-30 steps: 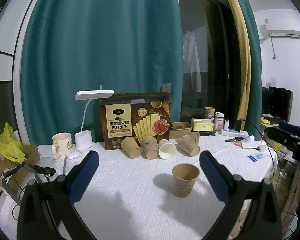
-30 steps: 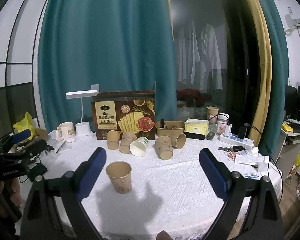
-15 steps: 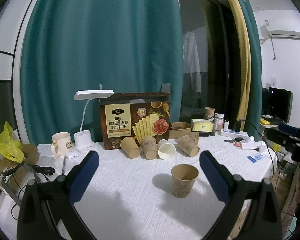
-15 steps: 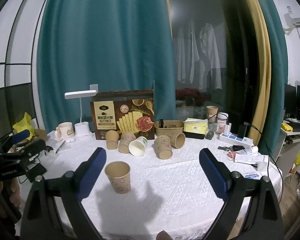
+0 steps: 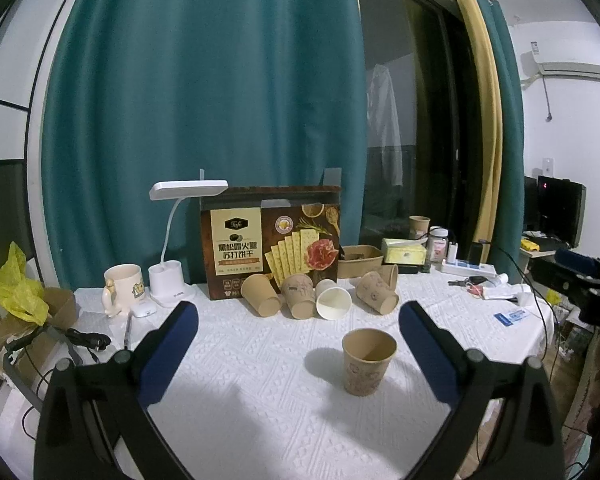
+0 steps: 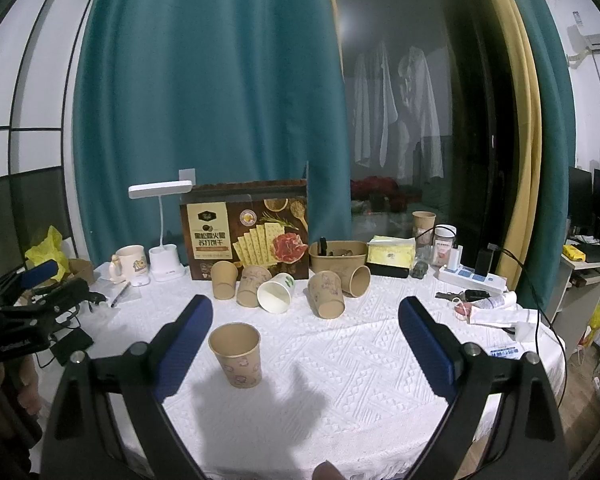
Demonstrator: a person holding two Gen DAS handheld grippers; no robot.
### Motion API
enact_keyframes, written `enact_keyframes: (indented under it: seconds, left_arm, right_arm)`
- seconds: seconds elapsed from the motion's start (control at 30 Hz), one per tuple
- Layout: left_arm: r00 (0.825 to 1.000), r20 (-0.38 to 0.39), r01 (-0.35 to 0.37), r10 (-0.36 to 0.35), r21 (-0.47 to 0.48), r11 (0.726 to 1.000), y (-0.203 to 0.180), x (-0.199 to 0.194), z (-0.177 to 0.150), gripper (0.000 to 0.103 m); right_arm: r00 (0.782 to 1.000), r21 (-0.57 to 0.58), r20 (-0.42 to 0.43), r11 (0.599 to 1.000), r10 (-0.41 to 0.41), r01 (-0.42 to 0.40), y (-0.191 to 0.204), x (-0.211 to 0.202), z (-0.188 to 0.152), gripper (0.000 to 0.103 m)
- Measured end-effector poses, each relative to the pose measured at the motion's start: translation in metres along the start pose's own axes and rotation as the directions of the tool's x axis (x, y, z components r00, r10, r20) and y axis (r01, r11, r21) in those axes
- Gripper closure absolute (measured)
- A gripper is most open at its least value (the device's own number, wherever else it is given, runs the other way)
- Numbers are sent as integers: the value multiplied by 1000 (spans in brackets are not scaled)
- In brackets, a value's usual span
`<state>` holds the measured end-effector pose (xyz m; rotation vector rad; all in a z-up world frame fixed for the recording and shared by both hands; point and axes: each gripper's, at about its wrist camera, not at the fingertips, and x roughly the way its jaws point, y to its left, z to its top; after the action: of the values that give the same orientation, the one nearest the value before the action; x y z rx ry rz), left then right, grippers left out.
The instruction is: Flip cup upright
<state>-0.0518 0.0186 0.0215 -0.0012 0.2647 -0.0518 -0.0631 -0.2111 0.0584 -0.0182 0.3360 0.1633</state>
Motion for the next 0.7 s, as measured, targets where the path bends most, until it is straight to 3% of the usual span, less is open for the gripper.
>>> enact_keyframes:
  seconds: [0.7]
  left_arm:
    - [1000, -1, -1, 1, -1, 1000, 0, 0, 0, 3]
  right_arm:
    - [1000, 2, 0, 1000, -4, 4, -1, 1, 1, 10]
